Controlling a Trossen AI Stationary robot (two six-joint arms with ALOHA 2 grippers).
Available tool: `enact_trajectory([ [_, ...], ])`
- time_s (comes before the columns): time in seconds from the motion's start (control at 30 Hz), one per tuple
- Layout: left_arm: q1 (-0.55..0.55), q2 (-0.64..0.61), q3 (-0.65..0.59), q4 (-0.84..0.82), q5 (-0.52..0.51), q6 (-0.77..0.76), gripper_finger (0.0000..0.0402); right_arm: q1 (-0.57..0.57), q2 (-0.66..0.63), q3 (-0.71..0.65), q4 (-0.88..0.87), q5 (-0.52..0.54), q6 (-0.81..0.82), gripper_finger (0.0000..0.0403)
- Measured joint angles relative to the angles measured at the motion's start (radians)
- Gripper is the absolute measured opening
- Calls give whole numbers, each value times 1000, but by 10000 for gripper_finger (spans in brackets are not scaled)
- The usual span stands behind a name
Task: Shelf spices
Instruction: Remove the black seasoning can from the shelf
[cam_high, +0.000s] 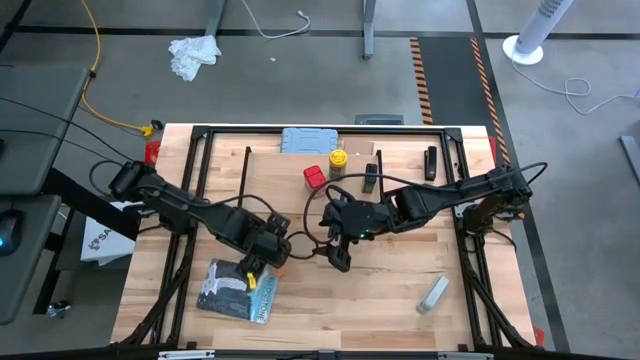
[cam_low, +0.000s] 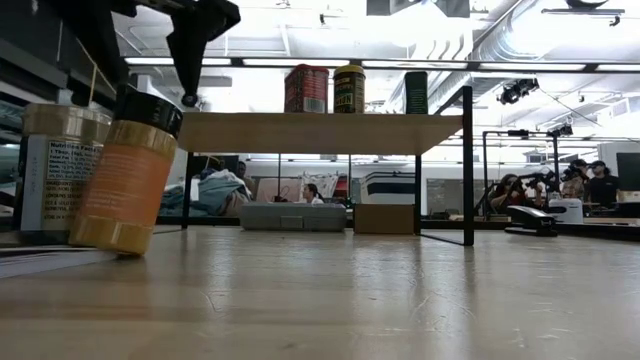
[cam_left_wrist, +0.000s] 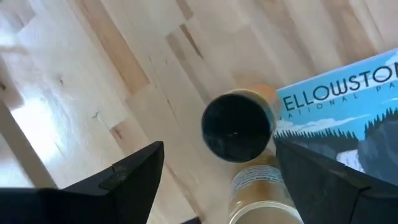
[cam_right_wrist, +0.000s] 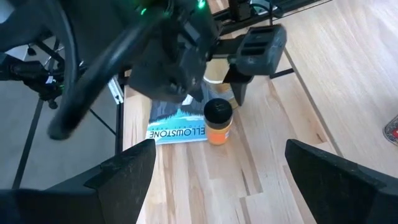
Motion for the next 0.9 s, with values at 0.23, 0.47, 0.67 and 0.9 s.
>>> enact_trajectory([
  [0.23,38,2,59,-81,-127,87,307,-1,0,0,0,0,-6,355],
  [0.47,223,-3,273,-193,-111,-37,307,-45,-72,33,-26,89,-22,355],
  [0.67,415,-88,299,-174,-40,-152,307,-93,-113,185,-382,317,-64,355],
  [0.9,507,-255,199,-14,-6,-253,307,-203,-68,312,-927,352,407,355],
])
